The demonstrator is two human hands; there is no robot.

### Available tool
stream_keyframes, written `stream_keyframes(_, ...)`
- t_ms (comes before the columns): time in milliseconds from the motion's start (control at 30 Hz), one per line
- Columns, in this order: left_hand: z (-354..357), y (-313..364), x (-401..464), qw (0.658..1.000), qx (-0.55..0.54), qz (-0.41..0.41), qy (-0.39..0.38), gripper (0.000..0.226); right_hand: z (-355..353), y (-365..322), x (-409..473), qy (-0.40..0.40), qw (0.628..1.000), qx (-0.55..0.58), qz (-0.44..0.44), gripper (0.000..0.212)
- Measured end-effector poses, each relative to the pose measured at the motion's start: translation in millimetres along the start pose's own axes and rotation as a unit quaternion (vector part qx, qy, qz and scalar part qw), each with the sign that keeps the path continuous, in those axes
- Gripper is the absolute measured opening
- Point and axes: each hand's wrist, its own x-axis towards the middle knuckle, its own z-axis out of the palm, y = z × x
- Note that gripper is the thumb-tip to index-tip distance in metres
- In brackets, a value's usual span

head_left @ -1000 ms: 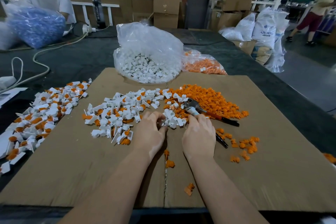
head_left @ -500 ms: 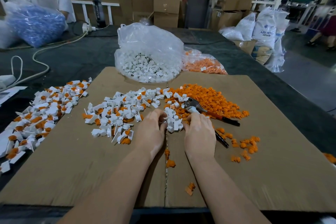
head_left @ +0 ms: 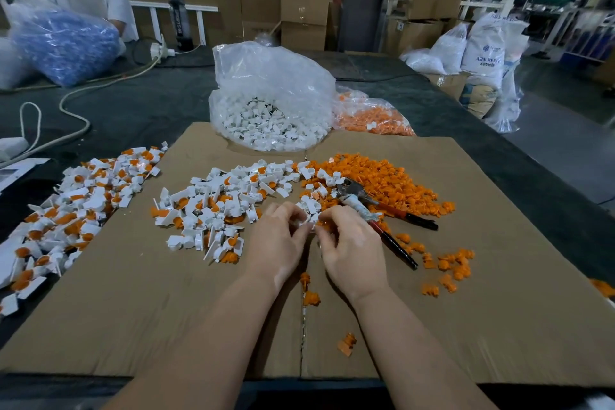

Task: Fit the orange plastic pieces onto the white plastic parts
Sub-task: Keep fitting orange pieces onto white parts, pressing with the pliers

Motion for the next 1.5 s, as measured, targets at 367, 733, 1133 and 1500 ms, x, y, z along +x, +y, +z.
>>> stream_keyframes(367,-1.2,-1.9,0.1,0.999,-0.025,0.034,-0.015,0.009,2.1,4.1,2.1,-0.026,0.999,-0.013,0.018,0.012)
stream_keyframes(733,-2.8,-2.1,0.6,0.998,-0.063,0.021,-0.023,0.017,0.7,4.2,2.3,0.008,0.998,0.004,0.055,0.010)
stream_keyframes(1133,-3.0,-3.4,-1.5,0.994,-0.102,-0.007,-0.024,0.010,2.9,3.7,1.5,0.006,0.998,-0.056,0.005,0.007)
stream_keyframes(1500,-7.0,-0.8,-3.6,0.971,-0.220,-0.062,-0.069,0.017,2.4,-0.4,1.0,0.033,0.992,-0.119,-0.034,0.027)
